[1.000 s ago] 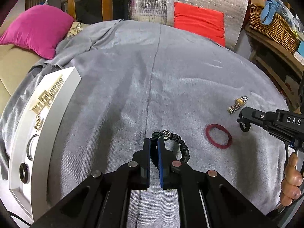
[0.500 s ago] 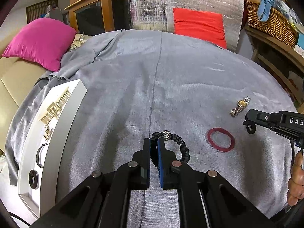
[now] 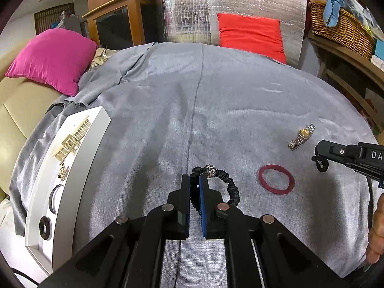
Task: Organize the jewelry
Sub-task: 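Lift the scrunchie and black clip and carry both tools toward the white tray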
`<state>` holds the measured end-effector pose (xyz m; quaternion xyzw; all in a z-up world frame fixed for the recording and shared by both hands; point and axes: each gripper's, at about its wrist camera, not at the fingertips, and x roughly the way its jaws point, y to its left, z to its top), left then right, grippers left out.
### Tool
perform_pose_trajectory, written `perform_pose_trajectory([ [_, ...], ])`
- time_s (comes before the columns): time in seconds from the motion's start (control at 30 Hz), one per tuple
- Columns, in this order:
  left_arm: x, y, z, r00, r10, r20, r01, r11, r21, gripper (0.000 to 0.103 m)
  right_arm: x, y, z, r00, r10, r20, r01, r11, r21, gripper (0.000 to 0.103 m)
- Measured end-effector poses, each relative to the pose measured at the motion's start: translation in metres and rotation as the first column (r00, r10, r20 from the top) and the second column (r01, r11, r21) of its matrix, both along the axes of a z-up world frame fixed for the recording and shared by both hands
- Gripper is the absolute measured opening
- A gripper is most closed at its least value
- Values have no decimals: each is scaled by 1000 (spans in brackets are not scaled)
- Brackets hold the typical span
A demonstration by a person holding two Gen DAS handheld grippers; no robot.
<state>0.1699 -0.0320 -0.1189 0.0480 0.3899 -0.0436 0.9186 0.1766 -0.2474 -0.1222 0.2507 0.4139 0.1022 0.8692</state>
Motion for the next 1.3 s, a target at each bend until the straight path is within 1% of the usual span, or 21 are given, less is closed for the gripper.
perform_pose_trajectory([
  [0.67, 0, 20, 2, 999, 42, -1, -42, 999, -3, 7, 0, 22, -3, 999, 38, -8, -39, 999, -20, 6],
  [1.0, -5, 27, 7, 998, 65, 15, -65, 998, 0, 7, 2, 38, -7, 998, 68, -13, -68, 997, -22, 6],
  [1.3, -12, 48, 15, 993, 108, 47, -108, 994, -4, 7, 0, 58, -7, 995, 96, 7, -95, 995, -36, 6],
])
